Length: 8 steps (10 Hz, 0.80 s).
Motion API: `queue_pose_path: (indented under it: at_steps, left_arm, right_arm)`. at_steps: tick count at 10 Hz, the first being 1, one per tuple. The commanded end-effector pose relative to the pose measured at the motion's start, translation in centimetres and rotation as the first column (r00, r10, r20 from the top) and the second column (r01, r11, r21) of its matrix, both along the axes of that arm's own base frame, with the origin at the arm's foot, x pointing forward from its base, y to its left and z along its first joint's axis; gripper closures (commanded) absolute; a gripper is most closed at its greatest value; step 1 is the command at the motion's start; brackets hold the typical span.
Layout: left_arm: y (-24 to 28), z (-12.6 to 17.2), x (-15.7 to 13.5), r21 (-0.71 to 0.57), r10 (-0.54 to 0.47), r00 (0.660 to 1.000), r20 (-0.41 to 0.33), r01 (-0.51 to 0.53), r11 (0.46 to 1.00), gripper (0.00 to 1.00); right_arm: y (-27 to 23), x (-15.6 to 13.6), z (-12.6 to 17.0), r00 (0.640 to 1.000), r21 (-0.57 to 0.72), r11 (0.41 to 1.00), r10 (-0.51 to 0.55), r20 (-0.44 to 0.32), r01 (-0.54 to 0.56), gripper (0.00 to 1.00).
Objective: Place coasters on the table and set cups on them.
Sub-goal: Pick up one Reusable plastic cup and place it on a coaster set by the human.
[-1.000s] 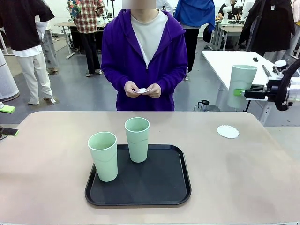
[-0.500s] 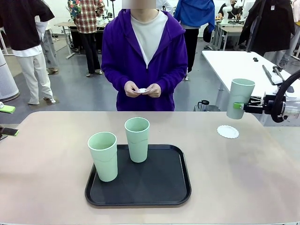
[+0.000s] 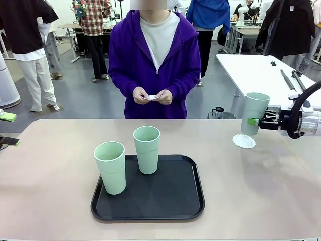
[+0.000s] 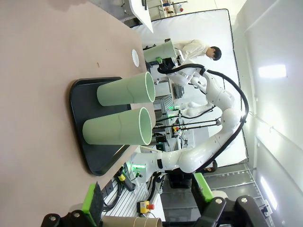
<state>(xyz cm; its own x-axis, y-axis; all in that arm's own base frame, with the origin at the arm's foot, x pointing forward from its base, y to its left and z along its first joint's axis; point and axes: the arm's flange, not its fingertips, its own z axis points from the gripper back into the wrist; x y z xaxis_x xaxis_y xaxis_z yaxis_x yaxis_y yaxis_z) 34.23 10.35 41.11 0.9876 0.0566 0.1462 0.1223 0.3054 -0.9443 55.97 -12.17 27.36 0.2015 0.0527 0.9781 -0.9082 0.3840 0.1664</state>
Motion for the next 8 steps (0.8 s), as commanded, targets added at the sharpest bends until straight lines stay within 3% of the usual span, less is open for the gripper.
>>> queue_pose_path:
  at_steps: [1,8]
  left_arm:
    - [0.0,0.2,0.1,-0.017,0.001,1.0,0.019,-0.001,1.0,0.0]
    - [0.0,0.2,0.1,-0.017,0.001,1.0,0.019,-0.001,1.0,0.0]
  right_arm:
    - [-0.6,-0.3,-0.3,0.999,-0.001,1.0,0.032,0.035,-0.032,0.16]
    - [0.6,-0.5,-3.7,0.998,-0.01,0.998,0.062,0.012,-0.062,0.16]
